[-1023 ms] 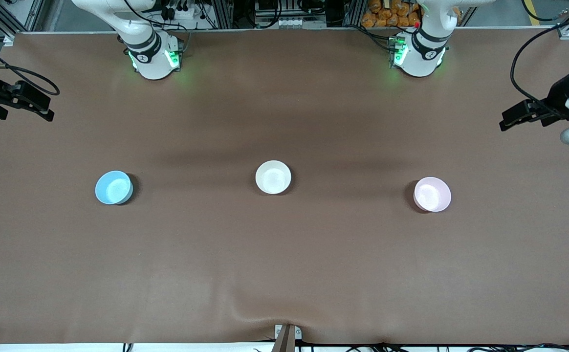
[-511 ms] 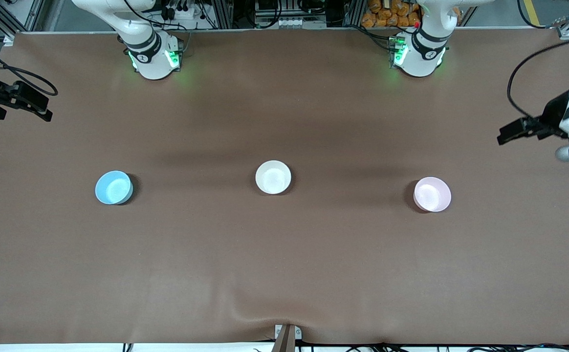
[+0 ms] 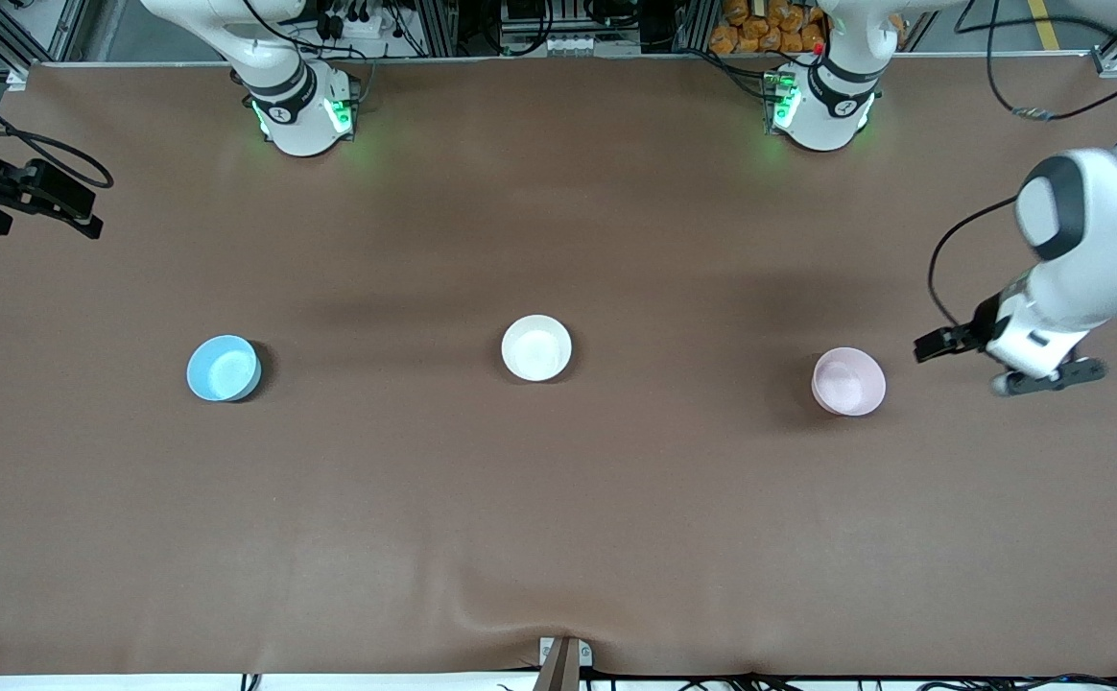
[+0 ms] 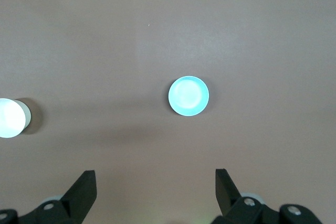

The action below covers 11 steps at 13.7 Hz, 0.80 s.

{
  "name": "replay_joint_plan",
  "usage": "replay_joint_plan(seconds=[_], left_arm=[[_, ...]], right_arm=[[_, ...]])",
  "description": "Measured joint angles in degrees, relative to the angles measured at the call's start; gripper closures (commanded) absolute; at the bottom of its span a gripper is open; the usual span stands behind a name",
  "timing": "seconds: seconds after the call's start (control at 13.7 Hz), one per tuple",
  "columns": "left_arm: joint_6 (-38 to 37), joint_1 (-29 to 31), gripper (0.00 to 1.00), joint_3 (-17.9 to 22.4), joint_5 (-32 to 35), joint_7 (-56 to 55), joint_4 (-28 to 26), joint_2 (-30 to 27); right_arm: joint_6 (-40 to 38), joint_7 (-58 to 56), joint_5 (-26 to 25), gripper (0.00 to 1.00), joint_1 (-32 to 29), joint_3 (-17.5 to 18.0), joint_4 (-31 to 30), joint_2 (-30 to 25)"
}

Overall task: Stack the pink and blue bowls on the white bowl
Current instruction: 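Move the left gripper down to the pink bowl rim and grasp it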

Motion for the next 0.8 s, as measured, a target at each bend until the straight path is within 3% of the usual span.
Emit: replay_joint_plan(seconds=[0.29,0.66,0.8], left_arm=[[8.97,-0.01,0.02,-0.16,0.0,0.35,-1.39,7.96],[13.09,-0.01,0.45,-0.33,0.0,0.44,-2.49,11.92],[13.1,-0.02,0.56,-0.39,0.0,0.45,-2.59,12.07]], right_arm=[[0.0,0.0,0.0,0.0,0.0,0.0,0.0,0.0],[0.0,0.0,0.0,0.0,0.0,0.0,0.0,0.01],[0.0,0.0,0.0,0.0,0.0,0.0,0.0,0.01]])
